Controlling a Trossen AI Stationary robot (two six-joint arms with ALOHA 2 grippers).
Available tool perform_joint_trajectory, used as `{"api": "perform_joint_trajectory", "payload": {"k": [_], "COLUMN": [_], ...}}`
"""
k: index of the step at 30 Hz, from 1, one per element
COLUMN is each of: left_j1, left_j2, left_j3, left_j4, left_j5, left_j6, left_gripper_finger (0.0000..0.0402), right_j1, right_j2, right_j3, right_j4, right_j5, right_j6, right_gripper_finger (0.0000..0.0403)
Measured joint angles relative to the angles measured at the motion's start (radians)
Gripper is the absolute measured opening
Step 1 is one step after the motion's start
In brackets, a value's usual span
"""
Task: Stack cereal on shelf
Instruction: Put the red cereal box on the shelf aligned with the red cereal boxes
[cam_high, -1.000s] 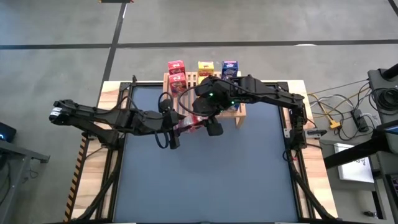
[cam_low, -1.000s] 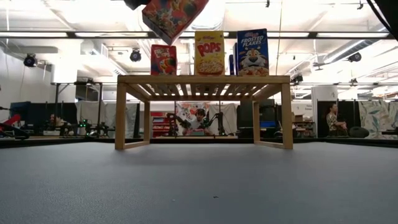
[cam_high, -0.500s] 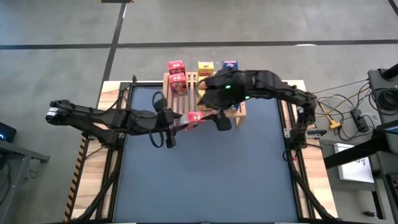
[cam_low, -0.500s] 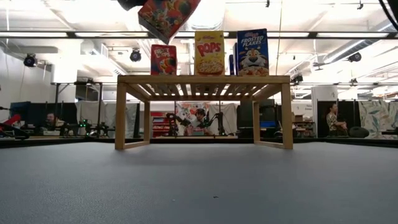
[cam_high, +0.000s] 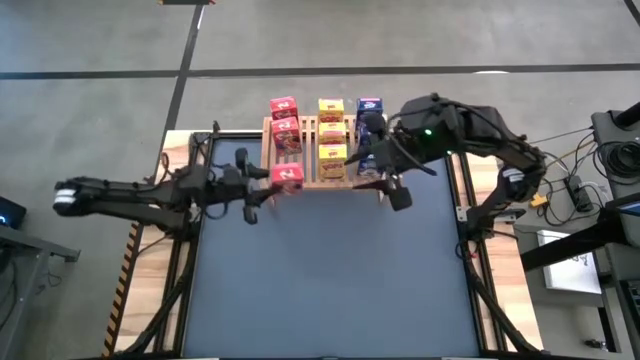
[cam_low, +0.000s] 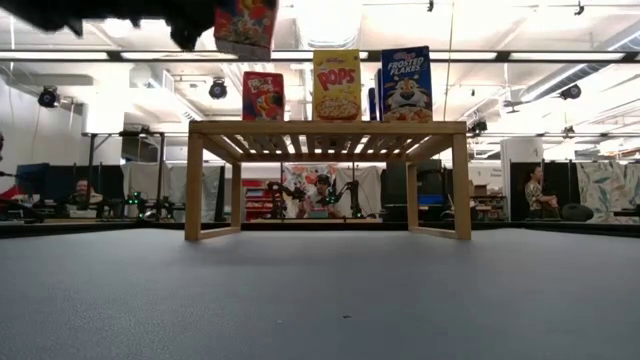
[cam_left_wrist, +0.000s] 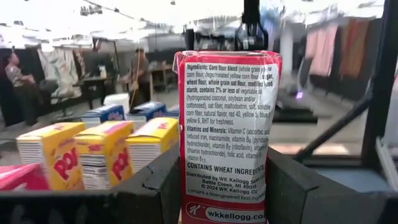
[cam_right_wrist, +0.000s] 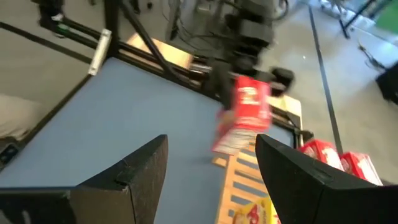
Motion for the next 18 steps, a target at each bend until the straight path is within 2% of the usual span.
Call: {"api": "perform_joint_trajectory", "payload": {"k": [4, 8, 12, 18], "left_j1": [0.167, 0.292, 0.342, 0.369], "left_j2": [-0.041, -0.036, -0.009, 0.048], "left_j3": [-0.077, -0.100, -0.099, -0.095], "left_j4": [0.064, 0.109, 0.127, 0.130], "left_j5": [0.187, 0.359, 0.409, 0.412], "left_j6": [-0.077, -0.134, -0.137, -0.109], "left_gripper_finger": [0.0153, 0.0153, 0.0153, 0.0153], "right_j1": [0.057, 0.112, 0.149, 0.152], "right_j2": [-0.038, -0.096, -0.183, -0.339], "right_j3": [-0.055, -0.189, -0.353, -0.613], "right_j4": [0.016, 0.099, 0.217, 0.417], "right_j5": [0.000, 0.026, 0.150, 0.166], "right_j6": [-0.008, -0.003, 0.014, 0.045], "right_gripper_finger": [0.0232, 0.0232, 0.0232, 0.0232]}}
